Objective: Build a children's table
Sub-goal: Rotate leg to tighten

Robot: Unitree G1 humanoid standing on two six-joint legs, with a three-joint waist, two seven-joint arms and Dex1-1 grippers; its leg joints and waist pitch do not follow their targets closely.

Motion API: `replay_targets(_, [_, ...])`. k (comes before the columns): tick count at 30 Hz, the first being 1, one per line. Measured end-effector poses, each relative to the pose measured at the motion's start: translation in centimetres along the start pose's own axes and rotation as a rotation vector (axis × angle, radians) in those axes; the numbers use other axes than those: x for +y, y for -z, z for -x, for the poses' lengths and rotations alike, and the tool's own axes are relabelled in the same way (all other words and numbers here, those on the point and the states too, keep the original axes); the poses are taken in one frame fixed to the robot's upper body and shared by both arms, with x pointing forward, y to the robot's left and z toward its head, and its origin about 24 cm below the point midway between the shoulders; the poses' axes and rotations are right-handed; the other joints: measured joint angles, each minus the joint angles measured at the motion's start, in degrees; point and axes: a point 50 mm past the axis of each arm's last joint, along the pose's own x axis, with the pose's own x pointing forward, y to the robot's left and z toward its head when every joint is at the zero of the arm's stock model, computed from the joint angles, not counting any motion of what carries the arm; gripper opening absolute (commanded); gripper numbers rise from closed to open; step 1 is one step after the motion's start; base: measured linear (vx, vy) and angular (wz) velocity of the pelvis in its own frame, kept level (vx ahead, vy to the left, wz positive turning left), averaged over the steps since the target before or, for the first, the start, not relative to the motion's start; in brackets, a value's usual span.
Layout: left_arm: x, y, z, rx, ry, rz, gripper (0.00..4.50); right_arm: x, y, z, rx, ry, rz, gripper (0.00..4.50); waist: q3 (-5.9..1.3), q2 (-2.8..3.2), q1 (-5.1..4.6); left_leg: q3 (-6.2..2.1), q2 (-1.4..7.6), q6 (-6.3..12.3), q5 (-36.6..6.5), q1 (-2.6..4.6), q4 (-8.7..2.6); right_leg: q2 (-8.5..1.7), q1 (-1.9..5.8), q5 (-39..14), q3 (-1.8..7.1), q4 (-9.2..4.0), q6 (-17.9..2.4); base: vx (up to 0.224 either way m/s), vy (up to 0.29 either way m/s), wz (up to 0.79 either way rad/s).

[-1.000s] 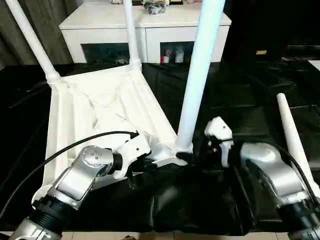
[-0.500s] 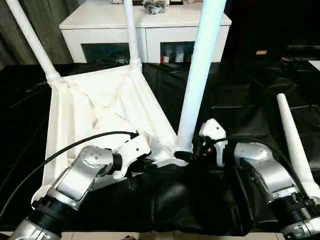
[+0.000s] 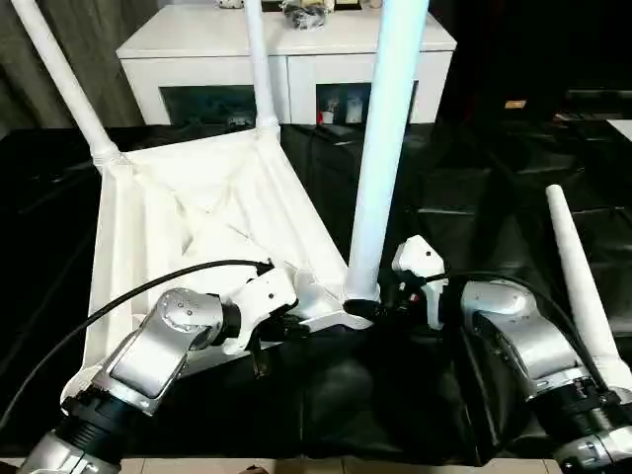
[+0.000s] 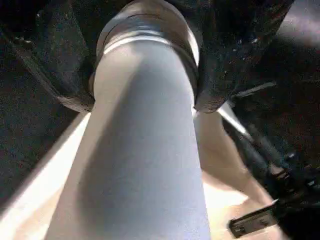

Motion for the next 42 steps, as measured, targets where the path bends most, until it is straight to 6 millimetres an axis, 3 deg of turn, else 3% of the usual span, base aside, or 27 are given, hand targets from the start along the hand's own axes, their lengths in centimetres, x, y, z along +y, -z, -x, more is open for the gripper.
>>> replay_targets(5, [0.5, -1.1, -2.7, -0.041, -0.145, 0.123, 0.0, -1.0, 0.4, -1.6, -0.029, 0.294, -0.149, 2.7, -0.18, 0.15, -1.33, -0.04, -0.03, -0.01, 0.0, 0.16, 0.11, -0.02, 0.15, -0.1, 0.01, 0.0, 0.2, 0.0, 0.0, 0.0])
replay_targets(12, [0.7, -2.7, -6.4, -0.04, -0.276, 0.263, 0.0, -1.6, 0.7, -3.9, 0.012, 0.635, -0.279, 2.7, -0.72, 0.92, -2.13, -0.35, -0.16, -0.01, 0.0, 0.55, 0.04, -0.08, 0.68, -0.2, -0.29, -0.86, 0.3, 0.0, 0.0, 0.0])
replay_targets(15, [0.5, -3.5, -8.2, -0.033, -0.323, 0.309, 0.0, -1.7, 0.6, -5.7, 0.028, 0.811, -0.368, 2.7, -0.56, 1.72, -3.26, -1.01, -0.09, 0.02, -0.1, 1.19, -0.15, -0.27, 1.79, -0.2, -1.98, -2.54, 0.4, -0.056, 0.026, 0.0])
replay_targets(16, [0.4, -3.6, -8.5, -0.031, -0.33, 0.316, 0.0, -1.7, 0.5, -5.9, 0.031, 0.838, -0.377, 2.7, -0.44, 2.18, -3.56, -1.61, 0.01, 0.03, -0.1, 1.12, -0.44, -0.2, 2.91, -0.7, -3.13, -3.09, 0.3, 0.0, 0.0, 0.0])
replay_targets(17, [0.4, -3.7, -8.6, -0.03, -0.335, 0.313, 0.0, -1.7, 0.2, -6.2, 0.031, 0.845, -0.372, 2.7, -0.23, 2.2, -3.31, -1.58, 0.04, 0.03, -0.1, 1.03, -0.63, -0.45, 3.03, -2.2, -3.21, -0.98, -0.7, -0.079, 0.027, 0.05])
replay_targets(18, [0.3, -3.6, -8.6, -0.023, -0.335, 0.307, 0.0, -1.7, 0.3, -6.3, 0.039, 0.855, -0.372, 2.7, -0.37, 1.57, -3.08, -0.65, -0.04, 0.03, -0.1, 1.07, -0.75, -0.8, 3.21, -3.6, -2.72, 1.98, -1.9, -0.079, 0.027, 0.05])
replay_targets(19, [0.5, -3.6, -8.5, -0.02, -0.34, 0.292, 0.0, -1.6, 0.2, -6.5, 0.036, 0.846, -0.377, 2.7, -0.84, -0.36, -2.61, 0.56, -0.61, 0.01, -0.1, 1.49, -0.86, -1.33, 2.59, -3.7, -0.98, 2.99, 0.2, -0.013, -0.063, 0.11])
replay_targets(20, [0.6, -3.5, -8.3, -0.015, -0.343, 0.284, 0.0, -1.6, 0.2, -6.5, 0.03, 0.834, -0.382, 3.26, -0.89, -0.61, -2.43, 0.32, -0.95, -0.42, -0.8, 1.42, -0.35, -1.58, 2.09, -3.6, -0.72, 2.99, 0.8, 0.05, -0.069, -0.14])
replay_targets(21, [0.5, -3.3, -8.3, -0.016, -0.341, 0.284, 0.0, -1.6, 0.1, -6.6, 0.021, 0.822, -0.382, 3.4, -0.86, -0.57, -2.07, -0.9, -1.01, -0.37, -2.2, 1.25, 0.74, -1.84, 1.96, -3.7, -1.34, 2.9, 1.0, 0.05, -0.069, -0.14])
replay_targets(22, [0.6, -3.2, -8.0, -0.021, -0.337, 0.278, 0.0, -1.5, 0.2, -6.6, 0.006, 0.8, -0.395, 3.4, -1.18, 0.39, -1.78, -2.51, -0.94, -0.92, -2.0, 0.66, 0.96, -1.88, 2.09, -3.7, -2.5, 2.6, 1.1, 0.082, 0.014, -0.39])
replay_targets(23, [0.8, -3.1, -7.5, -0.022, -0.338, 0.265, 0.0, -1.5, 0.6, -6.5, 0.009, 0.784, -0.404, 3.46, -1.51, 1.16, -2.0, -3.16, -0.85, -1.02, -1.4, 0.2, 0.95, -1.7, 1.95, -3.7, -3.15, 2.29, 1.0, 0.083, 0.031, -0.24])
replay_targets(24, [1.1, -3.1, -7.0, -0.024, -0.34, 0.251, 0.0, -1.2, 1.0, -6.4, 0.016, 0.763, -0.41, 3.6, -1.44, 1.07, -2.5, -3.35, -0.6, -1.2, -1.1, -0.14, 0.95, -1.32, 1.63, -3.4, -3.16, 2.04, 0.7, 0.083, 0.031, -0.24])
replay_targets(25, [1.4, -3.0, -6.5, -0.024, -0.336, 0.234, 0.0, -1.2, 1.0, -6.4, -0.003, 0.737, -0.413, 3.74, -1.44, 1.07, -2.78, -3.38, -0.46, -1.24, -0.7, -0.51, 0.94, -1.07, 1.29, -1.9, -3.12, 1.54, 0.0, 0.0, 0.0, 0.0])
replay_targets(28, [1.6, -2.7, -5.8, -0.028, -0.321, 0.211, 0.0, -1.3, 0.8, -6.2, -0.016, 0.706, -0.403, 3.94, -1.32, 1.24, -2.82, -3.23, -0.43, -1.15, -0.5, -0.66, 0.71, -1.06, 0.98, -1.5, -3.07, 1.39, -0.2, 0.0, 0.0, 0.0])
replay_targets(33, [1.3, -2.1, -4.1, -0.046, -0.23, 0.148, 0.0, -1.6, 0.4, -4.6, -0.017, 0.538, -0.27, 3.94, -1.04, 1.18, -2.43, -2.94, -0.21, -1.06, -0.4, -1.02, 0.14, -0.96, 0.63, -1.4, -3.17, 0.91, -0.2, 0.0, 0.0, 0.0])
replay_targets(37, [0.9, -1.5, -2.6, -0.051, -0.136, 0.106, 0.0, -1.3, 0.2, -2.5, -0.019, 0.361, -0.166, 3.94, -1.02, 1.19, -1.05, -2.46, 0.11, -0.59, -0.1, -1.22, 0.18, -0.9, 0.5, -1.5, -3.2, 0.68, -0.2, 0.0, 0.0, 0.0])
replay_targets(39, [0.7, -1.0, -1.8, -0.055, -0.069, 0.071, 0.0, -0.9, 0.0, -0.5, -0.017, 0.218, -0.06, 3.94, -1.01, 1.18, -0.37, -2.07, 0.13, -0.48, -0.1, -1.3, 0.2, -1.02, 0.51, -1.5, -3.11, 0.45, -0.2, 0.0, 0.0, 0.0])
replay_targets(42, [0.6, 0.0, -0.2, -0.04, 0.007, 0.049, 0.0, -0.5, 0.5, 1.6, 0.025, 0.089, 0.009, 3.94, -0.96, 1.09, -0.12, -1.66, 0.12, -0.31, -0.2, -1.16, 0.22, -1.09, 0.53, -1.5, -2.81, 0.37, -0.2, 0.0, 0.0, 0.0])
